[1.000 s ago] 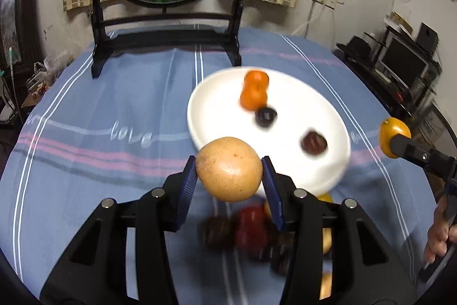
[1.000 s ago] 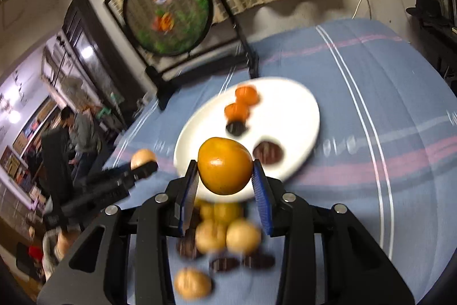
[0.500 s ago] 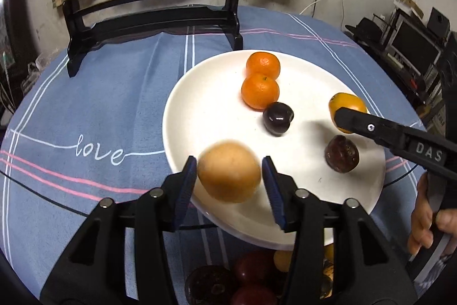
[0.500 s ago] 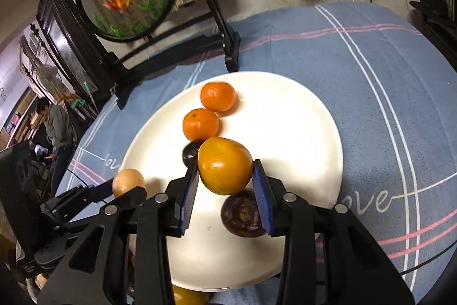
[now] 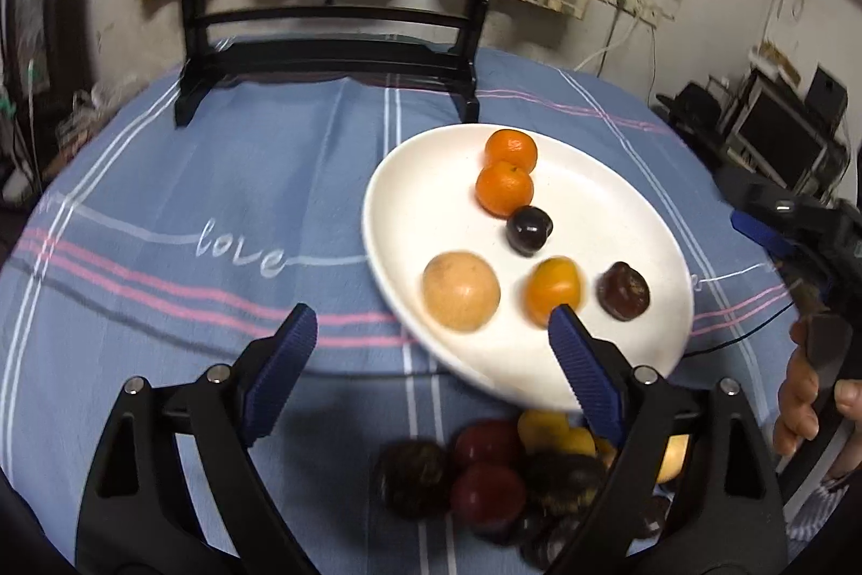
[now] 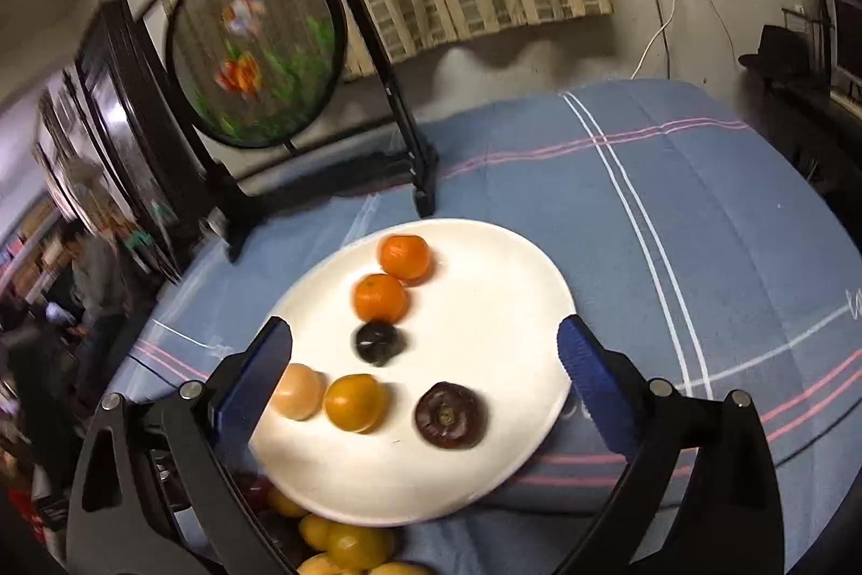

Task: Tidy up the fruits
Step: 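Place both held fruits on the white plate and open both tools, then grasp a red tomato from the pile with the left tool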

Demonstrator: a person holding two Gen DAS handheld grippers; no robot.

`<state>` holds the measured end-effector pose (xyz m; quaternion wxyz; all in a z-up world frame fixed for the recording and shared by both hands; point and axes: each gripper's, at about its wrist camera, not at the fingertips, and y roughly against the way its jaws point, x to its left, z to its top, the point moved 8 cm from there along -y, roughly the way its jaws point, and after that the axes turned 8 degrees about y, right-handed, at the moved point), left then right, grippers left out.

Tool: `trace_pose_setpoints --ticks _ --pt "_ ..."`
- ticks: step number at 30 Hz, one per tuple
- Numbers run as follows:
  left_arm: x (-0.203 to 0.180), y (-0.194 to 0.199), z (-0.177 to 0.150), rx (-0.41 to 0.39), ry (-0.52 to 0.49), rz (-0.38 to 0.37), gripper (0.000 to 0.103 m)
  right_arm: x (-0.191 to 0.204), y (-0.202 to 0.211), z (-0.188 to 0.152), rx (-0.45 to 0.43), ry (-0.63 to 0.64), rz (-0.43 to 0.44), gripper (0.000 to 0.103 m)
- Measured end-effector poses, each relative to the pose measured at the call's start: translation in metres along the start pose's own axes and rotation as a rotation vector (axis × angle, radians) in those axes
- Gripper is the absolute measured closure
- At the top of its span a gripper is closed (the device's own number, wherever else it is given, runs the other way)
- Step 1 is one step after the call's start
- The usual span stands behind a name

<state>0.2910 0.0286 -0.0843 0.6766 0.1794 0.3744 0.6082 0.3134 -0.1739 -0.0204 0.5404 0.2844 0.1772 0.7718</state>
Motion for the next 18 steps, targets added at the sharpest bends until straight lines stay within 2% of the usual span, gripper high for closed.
trace_pose_setpoints --ticks 3,4,8,14,18 --pt "0.018 0.018 -0.007 -0.022 0.025 0.009 0.013 0.01 0.035 -0.012 -0.028 -0.043 0.125 0.004" --pt "0.022 0.023 -0.009 -0.03 0.03 0.015 0.013 0.01 0.041 -0.015 -0.032 -0.043 0.132 0.004" --pt "0.043 0.038 -0.022 -0.04 0.064 0.034 0.013 -0.006 0.081 -0.051 -0.076 -0.071 0.105 0.001" --pt "0.046 0.039 -0.05 -0.015 0.012 0.08 0.011 -0.037 0.084 -0.072 -0.026 -0.201 0.07 0.001" --pt "0.035 0.038 -0.053 -0.024 -0.016 0.055 0.011 -0.043 0.082 -0.076 -0.014 -0.223 0.052 0.001"
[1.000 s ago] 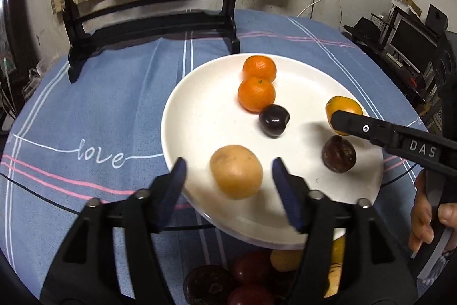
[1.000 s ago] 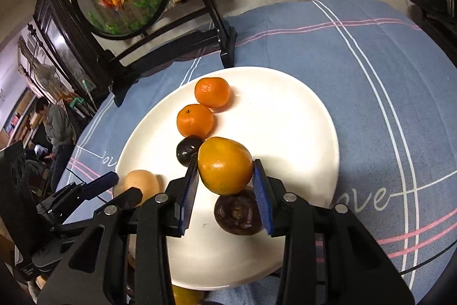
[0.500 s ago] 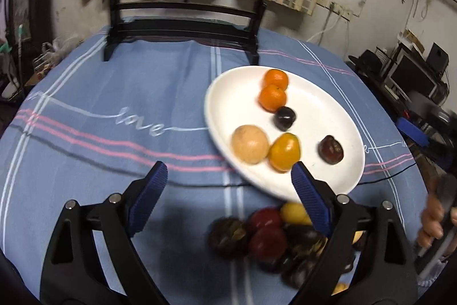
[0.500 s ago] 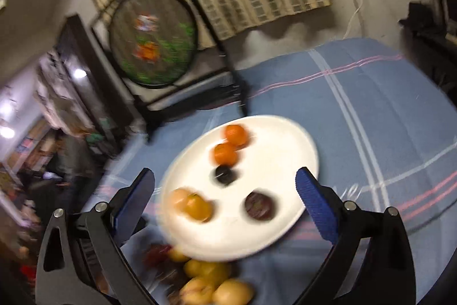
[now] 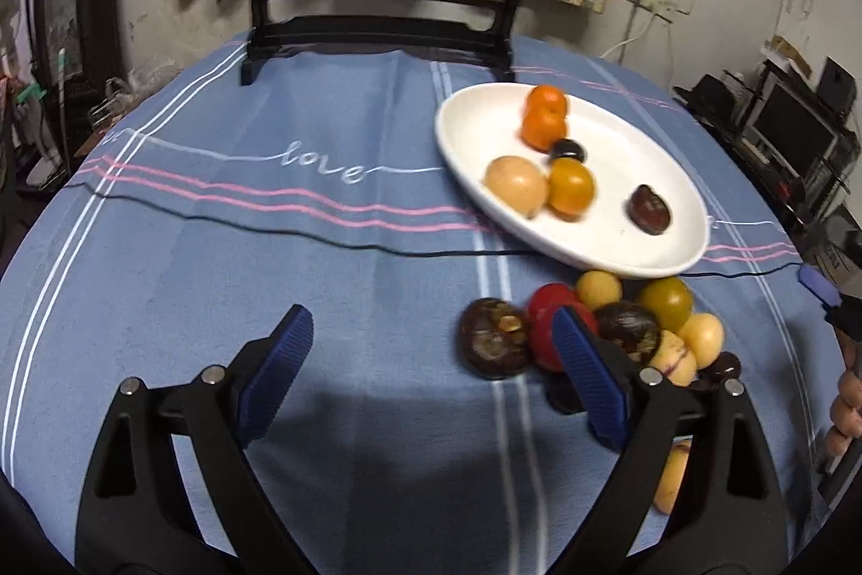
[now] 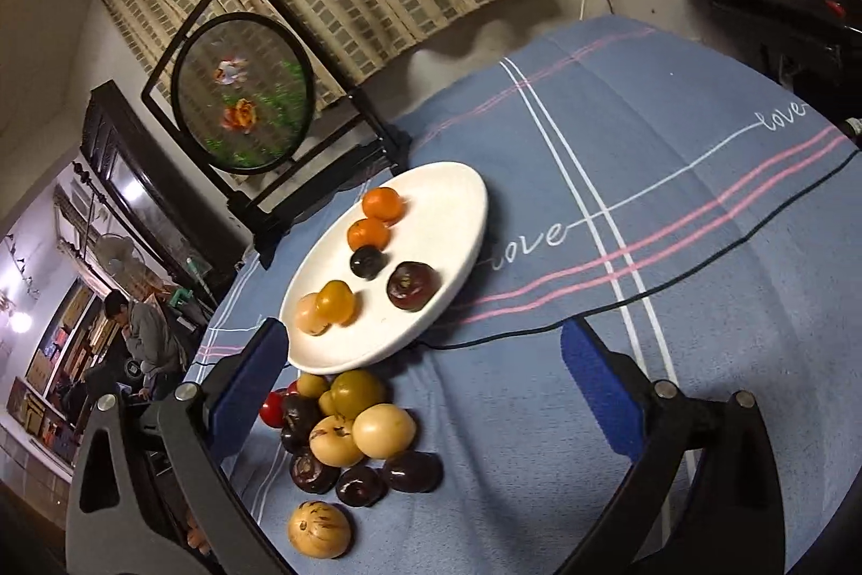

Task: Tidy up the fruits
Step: 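Grasp a red tomato from the pile with the left tool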

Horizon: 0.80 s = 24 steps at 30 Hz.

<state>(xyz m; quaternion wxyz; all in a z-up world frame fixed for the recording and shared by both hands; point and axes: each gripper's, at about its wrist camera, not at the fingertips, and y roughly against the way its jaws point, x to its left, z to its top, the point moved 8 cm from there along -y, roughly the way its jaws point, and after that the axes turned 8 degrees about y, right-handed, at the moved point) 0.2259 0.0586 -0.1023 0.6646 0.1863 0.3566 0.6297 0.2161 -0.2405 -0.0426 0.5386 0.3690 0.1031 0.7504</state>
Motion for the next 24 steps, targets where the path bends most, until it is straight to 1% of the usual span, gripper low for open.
trace_pose_setpoints --ticks 3,6,7,9,10,11,13,14,15,16,17,18,20,21,22,24 --pt "-0.011 -0.001 0.004 -0.032 -0.034 0.004 0.01 0.0 -0.004 -0.003 0.017 0.003 -0.009 0.001" --pt "-0.023 -0.012 0.002 -0.037 -0.115 0.051 0.009 -0.002 -0.006 -0.006 0.032 -0.002 -0.013 0.001" --pt "-0.026 -0.013 0.002 -0.045 -0.133 0.054 0.008 -0.002 -0.007 -0.006 0.037 -0.005 -0.015 0.001" --pt "-0.029 -0.013 0.003 -0.079 -0.18 0.095 0.002 -0.003 -0.008 -0.006 0.041 -0.006 -0.016 0.001" --pt "-0.028 -0.01 0.004 -0.105 -0.212 0.138 0.002 -0.002 -0.007 -0.006 0.041 -0.006 -0.016 0.001" --pt "-0.025 -0.007 0.004 -0.119 -0.222 0.159 0.002 -0.003 -0.007 -0.007 0.042 -0.005 -0.016 0.001" --pt "-0.012 0.0 0.004 -0.132 -0.211 0.196 0.002 -0.003 -0.006 -0.006 0.037 -0.008 -0.014 0.001" --pt "-0.001 0.004 0.006 -0.134 -0.189 0.225 0.002 -0.004 -0.006 -0.006 0.035 -0.01 -0.013 0.001" --pt "0.012 0.005 0.006 -0.127 -0.162 0.259 0.002 -0.005 -0.006 -0.006 0.032 -0.015 -0.012 0.001" --pt "0.034 0.004 0.006 -0.095 -0.1 0.287 0.002 -0.006 -0.005 -0.006 0.03 -0.02 -0.01 0.001" --pt "0.046 0.004 0.005 -0.067 -0.047 0.272 0.002 -0.007 -0.004 -0.005 0.029 -0.027 -0.005 0.001" --pt "0.058 0.006 0.004 -0.043 0.02 0.22 0.002 -0.006 -0.004 -0.005 0.03 -0.03 -0.001 0.001" --pt "0.066 0.013 0.004 -0.039 0.099 0.124 0.002 -0.006 -0.003 -0.006 0.03 -0.031 0.007 0.001" --pt "0.066 0.015 0.003 -0.043 0.107 0.105 0.002 -0.005 -0.003 -0.006 0.028 -0.029 0.011 0.001" --pt "0.063 0.017 0.001 -0.046 0.095 0.092 0.002 -0.004 -0.002 -0.005 0.027 -0.027 0.013 0.001" --pt "0.054 0.015 -0.005 -0.03 0.049 0.093 0.002 -0.003 -0.003 -0.006 0.027 -0.024 0.012 0.001"
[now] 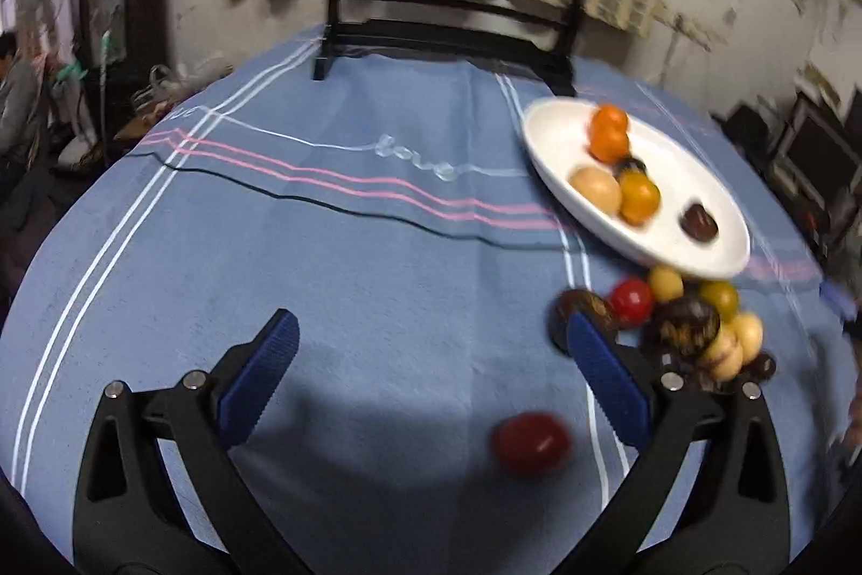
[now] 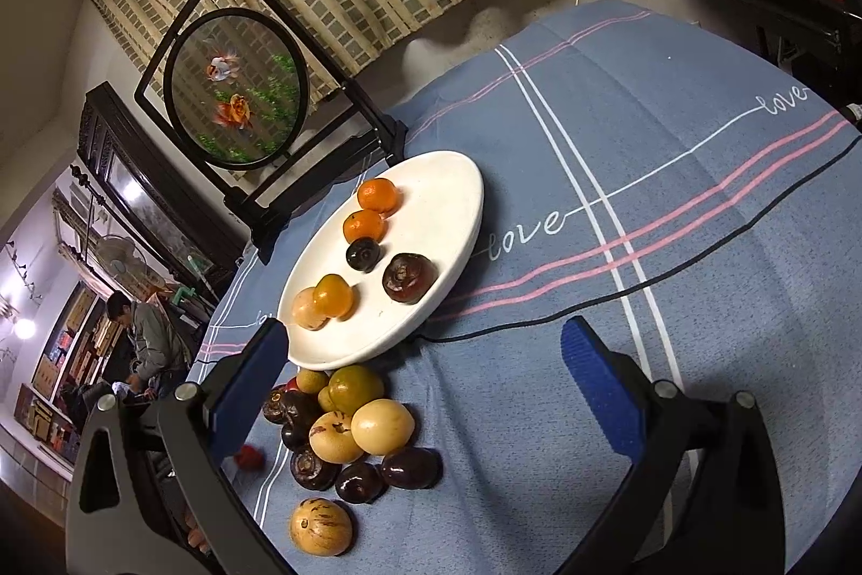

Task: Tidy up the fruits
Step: 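Grasp a red tomato from the pile with the left tool, then grasp a pale striped fruit with the right tool while the left tool holds the tomato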

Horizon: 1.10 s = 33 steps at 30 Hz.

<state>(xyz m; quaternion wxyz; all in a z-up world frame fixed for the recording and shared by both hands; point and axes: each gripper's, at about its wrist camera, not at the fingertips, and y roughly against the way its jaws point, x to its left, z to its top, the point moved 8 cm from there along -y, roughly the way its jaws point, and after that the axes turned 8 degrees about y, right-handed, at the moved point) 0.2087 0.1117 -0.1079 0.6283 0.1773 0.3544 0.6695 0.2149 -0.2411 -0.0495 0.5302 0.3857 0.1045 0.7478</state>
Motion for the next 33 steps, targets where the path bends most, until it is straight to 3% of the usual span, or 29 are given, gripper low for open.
trace_pose_setpoints --ticks 4,6,9,12,20,21,26,31,33 --pt "-0.016 -0.001 -0.02 0.041 -0.111 0.013 0.002 -0.003 -0.003 -0.002 0.015 -0.012 -0.001 0.001" --pt "-0.02 0.006 -0.021 0.026 -0.12 -0.026 0.002 -0.003 -0.003 -0.002 0.017 -0.013 0.001 0.001" --pt "-0.023 0.011 -0.028 0.066 -0.129 -0.092 0.004 -0.002 -0.003 -0.003 0.019 -0.014 0.006 0.001" --pt "-0.021 0.013 -0.042 0.104 -0.157 -0.077 0.004 -0.002 -0.006 -0.005 0.037 -0.016 0.006 0.001" --pt "-0.026 0.024 -0.053 0.083 -0.222 -0.089 0.004 -0.004 -0.007 -0.008 0.047 -0.022 0.0 0.001" --pt "-0.026 0.023 -0.054 0.09 -0.223 -0.088 0.005 -0.004 -0.007 -0.008 0.05 -0.023 0.0 0.001" --pt "-0.028 0.013 -0.06 0.166 -0.21 -0.13 0.041 -0.003 -0.008 -0.009 0.057 -0.022 0.005 0.001" --pt "-0.03 0.008 -0.064 0.201 -0.19 -0.153 0.043 -0.002 -0.008 -0.01 0.059 -0.019 0.004 0.001" --pt "-0.031 0.007 -0.064 0.203 -0.184 -0.159 0.049 -0.001 -0.009 -0.01 0.06 -0.011 0.002 0.001"
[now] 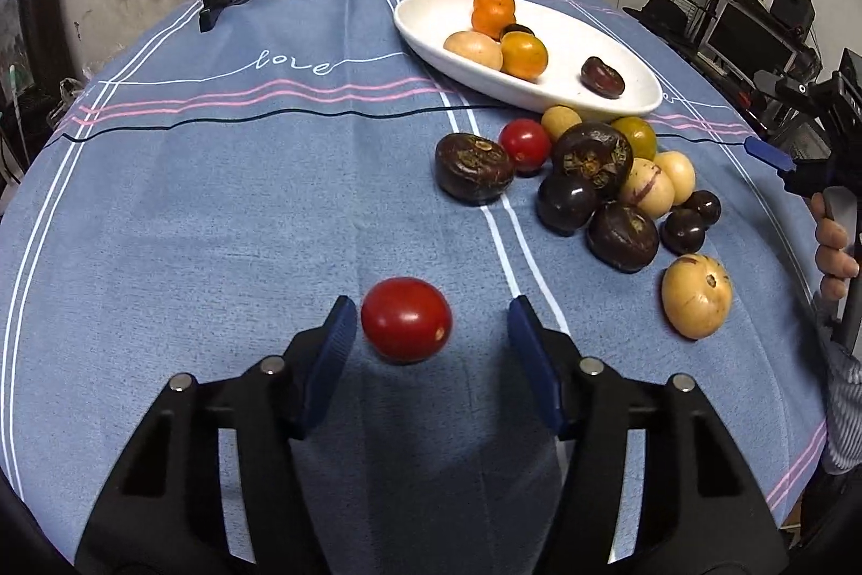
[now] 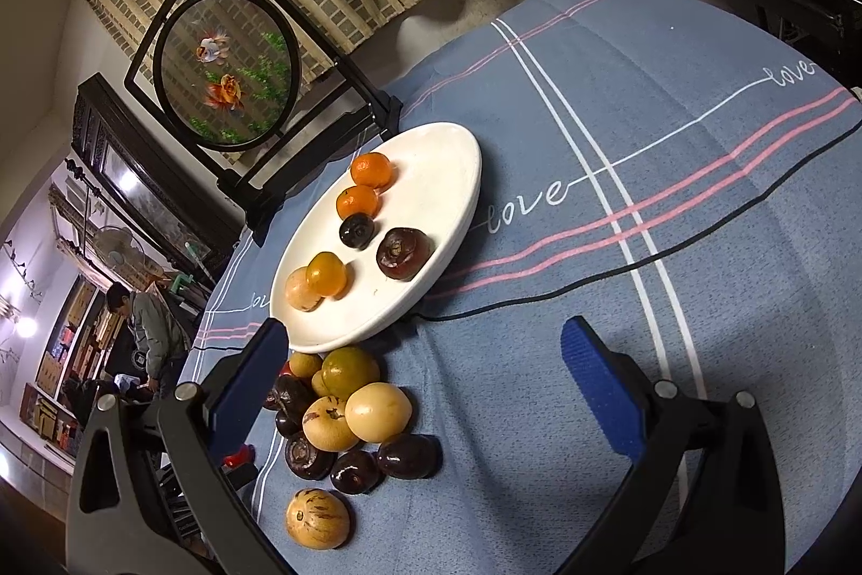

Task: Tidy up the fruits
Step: 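Grasp a pale striped fruit with the right tool while the left tool holds the tomato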

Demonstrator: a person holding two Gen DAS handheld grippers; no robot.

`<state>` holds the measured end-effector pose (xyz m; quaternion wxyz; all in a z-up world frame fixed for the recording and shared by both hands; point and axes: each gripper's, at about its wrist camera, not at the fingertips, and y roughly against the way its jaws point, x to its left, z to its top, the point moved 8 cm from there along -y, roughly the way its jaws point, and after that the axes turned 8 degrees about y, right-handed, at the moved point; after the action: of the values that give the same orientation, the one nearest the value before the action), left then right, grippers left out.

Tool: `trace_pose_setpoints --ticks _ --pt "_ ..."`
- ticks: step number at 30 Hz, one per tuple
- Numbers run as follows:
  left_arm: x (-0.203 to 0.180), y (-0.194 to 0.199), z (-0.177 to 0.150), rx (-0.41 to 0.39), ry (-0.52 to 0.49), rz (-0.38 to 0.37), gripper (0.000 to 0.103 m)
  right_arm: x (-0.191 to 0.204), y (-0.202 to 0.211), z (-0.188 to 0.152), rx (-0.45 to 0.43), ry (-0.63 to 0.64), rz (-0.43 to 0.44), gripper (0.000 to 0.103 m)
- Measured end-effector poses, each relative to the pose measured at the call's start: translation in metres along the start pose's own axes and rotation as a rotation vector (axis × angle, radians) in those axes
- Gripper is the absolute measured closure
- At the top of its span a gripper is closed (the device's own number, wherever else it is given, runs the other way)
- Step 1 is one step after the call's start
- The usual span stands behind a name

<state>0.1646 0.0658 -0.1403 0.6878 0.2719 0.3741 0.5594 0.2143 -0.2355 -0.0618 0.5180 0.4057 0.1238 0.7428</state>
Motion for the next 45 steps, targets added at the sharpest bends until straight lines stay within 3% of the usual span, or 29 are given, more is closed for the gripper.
trace_pose_setpoints --ticks 2,4,9,15,16,19,21,26,31,34,45 --pt "0.0 0.001 0.001 -0.008 0.004 0.002 0.064 0.002 0.0 -0.001 0.002 0.011 0.002 0.001" --pt "0.001 0.005 0.002 -0.027 0.015 -0.004 0.071 0.004 0.0 0.0 0.0 0.023 0.003 0.001" --pt "0.004 0.008 0.003 -0.033 0.048 -0.034 0.071 0.019 0.003 -0.006 -0.007 0.073 0.034 0.001" --pt "0.006 0.006 0.003 -0.022 0.063 -0.037 0.071 0.074 0.002 -0.062 0.085 0.342 0.059 0.001" --pt "0.006 0.005 0.003 -0.022 0.062 -0.036 0.071 0.083 0.0 -0.076 0.112 0.396 0.06 0.003" --pt "0.006 0.005 0.003 -0.022 0.061 -0.036 0.071 0.101 -0.006 -0.099 0.17 0.505 0.053 0.026" --pt "0.006 0.005 0.003 -0.022 0.062 -0.036 0.071 0.106 -0.011 -0.105 0.195 0.534 0.048 0.029" --pt "0.005 0.005 0.002 -0.02 0.058 -0.033 0.071 0.111 -0.023 -0.112 0.246 0.556 0.036 0.042" --pt "0.007 -0.001 0.001 0.005 0.067 -0.026 0.071 0.118 -0.031 -0.126 0.296 0.611 0.009 0.046" --pt "0.006 -0.001 0.001 0.007 0.061 -0.025 0.071 0.116 -0.036 -0.13 0.331 0.624 -0.012 0.054" --pt "-0.002 0.005 0.001 -0.015 0.045 -0.068 0.071 0.103 -0.03 -0.12 0.302 0.496 0.072 0.057"
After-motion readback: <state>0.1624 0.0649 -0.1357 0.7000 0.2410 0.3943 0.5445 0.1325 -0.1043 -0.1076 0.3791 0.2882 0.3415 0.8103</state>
